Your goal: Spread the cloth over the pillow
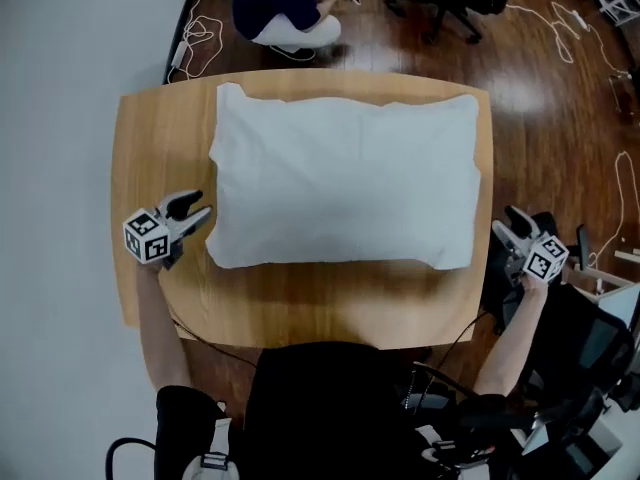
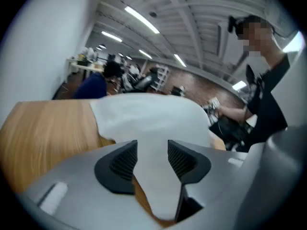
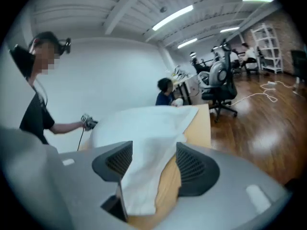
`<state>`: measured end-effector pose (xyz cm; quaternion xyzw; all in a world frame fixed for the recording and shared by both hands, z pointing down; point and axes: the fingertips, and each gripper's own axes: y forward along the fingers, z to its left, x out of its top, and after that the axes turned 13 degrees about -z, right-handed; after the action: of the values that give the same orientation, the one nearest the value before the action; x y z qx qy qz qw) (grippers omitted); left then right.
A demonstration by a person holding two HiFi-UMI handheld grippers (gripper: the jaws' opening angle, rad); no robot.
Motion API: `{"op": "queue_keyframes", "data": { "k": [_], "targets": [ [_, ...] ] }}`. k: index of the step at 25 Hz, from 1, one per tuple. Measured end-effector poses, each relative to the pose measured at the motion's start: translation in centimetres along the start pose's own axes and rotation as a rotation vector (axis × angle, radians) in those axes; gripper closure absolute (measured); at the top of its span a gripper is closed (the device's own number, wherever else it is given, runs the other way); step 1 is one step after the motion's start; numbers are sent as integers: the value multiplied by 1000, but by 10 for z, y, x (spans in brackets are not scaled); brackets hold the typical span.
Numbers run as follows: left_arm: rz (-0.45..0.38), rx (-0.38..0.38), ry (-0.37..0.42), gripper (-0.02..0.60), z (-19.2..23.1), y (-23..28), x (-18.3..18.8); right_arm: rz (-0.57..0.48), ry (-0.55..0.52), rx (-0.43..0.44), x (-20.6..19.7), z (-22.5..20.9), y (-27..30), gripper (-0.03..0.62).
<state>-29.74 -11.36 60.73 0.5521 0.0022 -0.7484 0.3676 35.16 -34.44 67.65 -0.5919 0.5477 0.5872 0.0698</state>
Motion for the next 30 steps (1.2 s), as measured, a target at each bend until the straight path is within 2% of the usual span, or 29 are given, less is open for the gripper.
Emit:
{"op": "queue_keyframes", "data": {
  "k": [2,3,5,7,9,10,11,13,17,19,20,22,25,28,30],
  "targets": [
    [172,-62,39,357,-48,-42,-62,50,-69,67,-32,34,-35,306],
    [216,-73,43,330,-65,-47,-91,73,-102,93,-46,49,-50,306],
    [255,-79,50,294,-89,-26,-144,113,-163,121,-63,72,-67,304],
    [247,-31,48,286,-96,1,-172,145,-220,110,-68,81,-66,304],
    [204,44,42,418,-93,14,-173,204,-260,95,-73,80,-56,309],
    [189,69,50,455,-93,15,-169,241,-266,96,-75,81,-54,424],
    [182,83,67,471,-95,12,-162,271,-264,97,-75,83,-57,586],
    [164,90,119,499,-104,2,-142,276,-264,87,-59,93,-78,588],
    [52,128,209,547,-128,-25,-79,117,-335,-4,15,121,-135,588],
    [56,147,218,555,-137,-33,-79,72,-333,-48,24,127,-149,588],
    [79,147,200,555,-139,-31,-94,88,-316,-63,11,126,-150,588],
    [142,134,126,555,-134,-18,-141,179,-262,-81,-46,114,-137,588],
    [237,150,24,557,-116,0,-199,306,-195,-69,-124,94,-88,589],
    [338,166,19,560,-103,3,-216,377,-196,-65,-148,89,-60,589],
    [360,164,23,558,-100,0,-213,397,-210,-75,-146,91,-63,589]
  ]
}}
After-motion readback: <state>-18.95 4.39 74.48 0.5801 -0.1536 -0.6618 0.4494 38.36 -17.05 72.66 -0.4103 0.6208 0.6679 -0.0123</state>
